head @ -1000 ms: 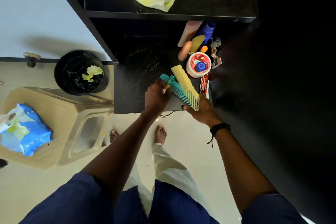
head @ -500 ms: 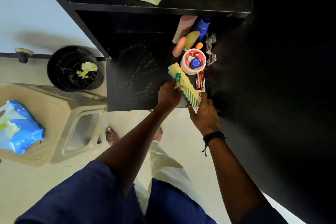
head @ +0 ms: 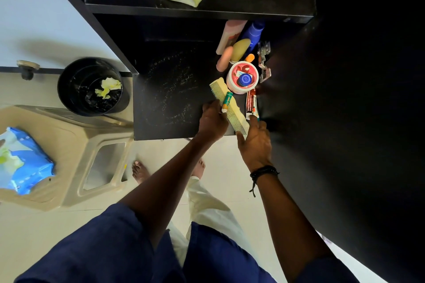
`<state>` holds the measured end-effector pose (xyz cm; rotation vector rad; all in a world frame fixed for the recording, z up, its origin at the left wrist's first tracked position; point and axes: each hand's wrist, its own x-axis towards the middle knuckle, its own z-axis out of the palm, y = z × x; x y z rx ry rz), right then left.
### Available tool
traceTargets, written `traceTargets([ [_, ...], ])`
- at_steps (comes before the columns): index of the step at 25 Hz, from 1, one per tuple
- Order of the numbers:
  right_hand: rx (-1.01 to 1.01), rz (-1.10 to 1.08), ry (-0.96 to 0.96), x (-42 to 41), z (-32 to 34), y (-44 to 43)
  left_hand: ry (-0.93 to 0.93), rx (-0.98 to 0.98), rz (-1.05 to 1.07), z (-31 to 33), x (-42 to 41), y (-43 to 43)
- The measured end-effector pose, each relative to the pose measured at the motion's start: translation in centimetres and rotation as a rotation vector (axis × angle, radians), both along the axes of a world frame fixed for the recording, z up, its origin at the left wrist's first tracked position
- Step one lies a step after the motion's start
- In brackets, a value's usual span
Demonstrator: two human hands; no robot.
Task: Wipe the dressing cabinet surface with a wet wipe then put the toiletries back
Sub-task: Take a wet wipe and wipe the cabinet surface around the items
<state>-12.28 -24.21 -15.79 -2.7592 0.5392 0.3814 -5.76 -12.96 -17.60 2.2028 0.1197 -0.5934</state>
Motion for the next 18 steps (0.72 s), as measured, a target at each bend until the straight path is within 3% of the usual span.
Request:
traceTargets([
  [8, 0.168, -0.038, -0.273, 1.7, 3.2, 3.5, -0.052, -0.104, 0.149, 1.9, -1.0, 3.3],
  [14, 0.336, 0.036, -0.747, 7.1, 10.2, 8.6, -0.277, -0.187, 0.225, 4.4, 0.2, 8.1],
  [16, 0.322, 0.108, -0.903, 9.6, 12.8, 10.2, -0.302, -0.241, 0.250, 5.2, 0.8, 9.4],
  [18, 0.222, 0.178, -0.914, 12.3, 14.6, 11.3, -0.314, -0.262, 0.298, 6.3, 1.2, 10.1],
])
